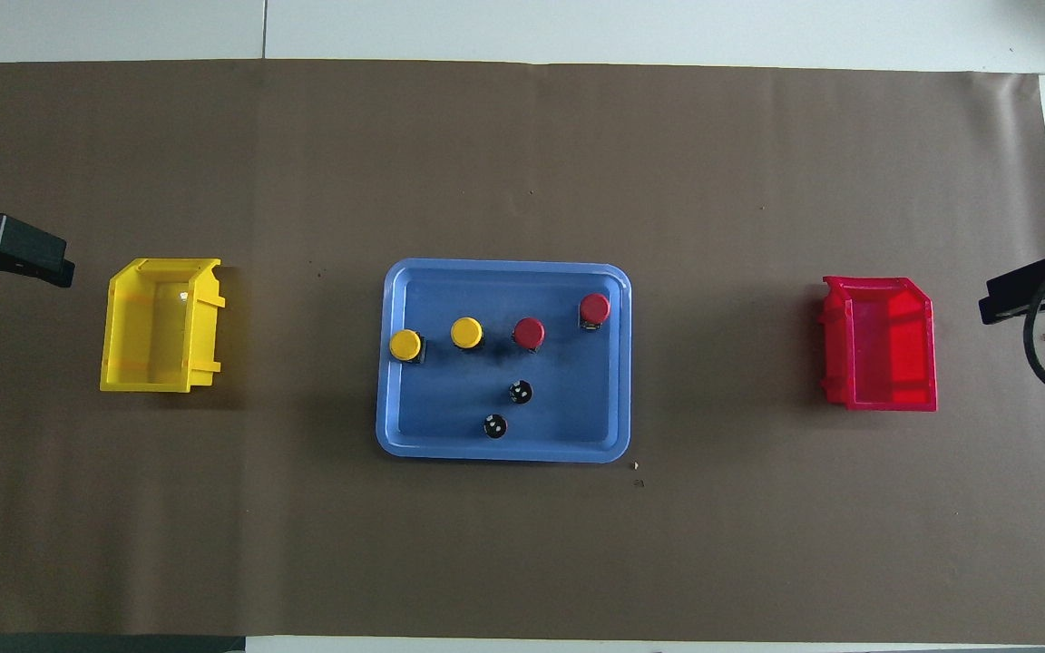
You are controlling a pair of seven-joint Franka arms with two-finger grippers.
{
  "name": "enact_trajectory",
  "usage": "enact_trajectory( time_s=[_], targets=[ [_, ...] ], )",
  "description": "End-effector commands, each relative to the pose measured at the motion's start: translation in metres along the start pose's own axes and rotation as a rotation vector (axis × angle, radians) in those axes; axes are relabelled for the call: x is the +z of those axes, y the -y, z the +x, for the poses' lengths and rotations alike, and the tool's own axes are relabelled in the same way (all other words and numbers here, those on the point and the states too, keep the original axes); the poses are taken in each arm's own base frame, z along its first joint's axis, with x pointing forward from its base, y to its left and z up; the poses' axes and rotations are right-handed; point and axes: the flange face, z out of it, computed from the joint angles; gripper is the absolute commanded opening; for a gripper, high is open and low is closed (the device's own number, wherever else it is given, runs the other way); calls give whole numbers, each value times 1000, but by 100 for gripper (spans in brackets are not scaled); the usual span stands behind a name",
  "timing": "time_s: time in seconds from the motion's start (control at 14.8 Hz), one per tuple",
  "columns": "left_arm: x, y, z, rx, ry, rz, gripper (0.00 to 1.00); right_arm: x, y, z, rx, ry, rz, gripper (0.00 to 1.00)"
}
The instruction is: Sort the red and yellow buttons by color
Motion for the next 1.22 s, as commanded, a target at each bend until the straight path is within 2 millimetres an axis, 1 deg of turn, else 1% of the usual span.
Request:
enact_trajectory(
  time_s=[0.0, 0.34, 0.47, 0.61, 0.74, 0.88, 0.95, 1.01, 1.08, 1.15],
  targets=[
    [-1, 3, -10, -1, 6, -13, 100, 1, -2, -2, -5, -13, 3, 100],
    [-1, 2, -10, 0, 6, -13, 100, 2, -5, 0, -1, -27, 2, 100],
    [-1, 3, -10, -1, 6, -13, 100, 6, -4, -3, -4, -17, 2, 100],
    [-1, 2, -10, 0, 6, -13, 100, 4, -1, 0, -13, -36, -12, 100],
    [-1, 2, -10, 2, 6, -13, 100, -1, 0, 9, -37, -89, -28, 100],
    [-1, 3, -10, 0, 6, -13, 100, -1, 9, 10, -38, -86, 7, 100],
    [-1, 3, -11, -2, 6, -12, 100, -12, 13, 9, -27, -105, 19, 100],
    [-1, 2, -10, 2, 6, -13, 100, -10, 31, 19, -27, -103, 18, 100],
    [-1, 2, -10, 2, 6, -13, 100, -3, 58, 33, -32, -94, 11, 100],
    [-1, 2, -10, 2, 6, -13, 100, -5, 92, 46, -24, -101, 19, 100]
  ],
)
